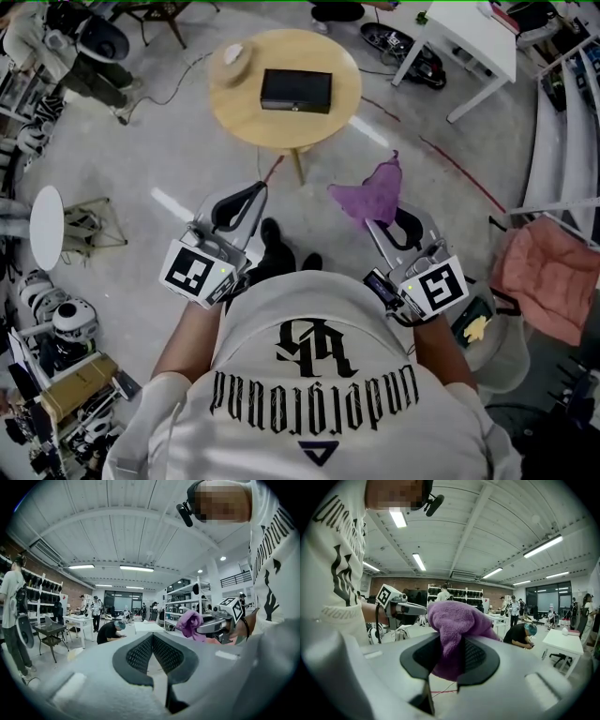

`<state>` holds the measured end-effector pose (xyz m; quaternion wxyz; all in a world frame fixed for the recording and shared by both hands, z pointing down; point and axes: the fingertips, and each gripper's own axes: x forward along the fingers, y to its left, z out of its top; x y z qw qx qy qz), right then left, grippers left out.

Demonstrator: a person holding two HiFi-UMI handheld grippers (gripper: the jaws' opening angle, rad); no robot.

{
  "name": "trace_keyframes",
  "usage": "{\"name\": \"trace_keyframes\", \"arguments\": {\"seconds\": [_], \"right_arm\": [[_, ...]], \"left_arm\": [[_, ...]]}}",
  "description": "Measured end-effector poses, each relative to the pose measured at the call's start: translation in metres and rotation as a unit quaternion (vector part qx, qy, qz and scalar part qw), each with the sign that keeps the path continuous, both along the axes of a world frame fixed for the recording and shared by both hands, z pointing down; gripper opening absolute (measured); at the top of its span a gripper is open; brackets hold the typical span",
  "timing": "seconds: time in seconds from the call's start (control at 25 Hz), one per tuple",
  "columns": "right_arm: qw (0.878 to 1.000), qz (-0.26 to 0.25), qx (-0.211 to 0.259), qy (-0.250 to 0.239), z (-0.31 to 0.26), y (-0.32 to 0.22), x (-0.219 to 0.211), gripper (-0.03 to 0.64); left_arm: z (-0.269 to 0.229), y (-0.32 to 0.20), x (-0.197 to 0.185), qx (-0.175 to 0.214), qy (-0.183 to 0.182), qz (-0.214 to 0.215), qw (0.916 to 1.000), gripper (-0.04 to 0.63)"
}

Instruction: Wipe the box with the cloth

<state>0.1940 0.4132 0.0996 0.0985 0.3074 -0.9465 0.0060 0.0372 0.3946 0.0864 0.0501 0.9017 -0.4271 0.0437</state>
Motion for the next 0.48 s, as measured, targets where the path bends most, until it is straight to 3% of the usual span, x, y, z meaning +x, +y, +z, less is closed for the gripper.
{"name": "trace_keyframes", "arguments": {"seconds": [0.48], "right_arm": [[1.0,-0.006,0.015,0.018,0.003,0.0,0.004,0.101]], "left_arm": [[0.003,-0.006,0.012,-0.001,0.002,0.017,0.9999,0.006]]}}
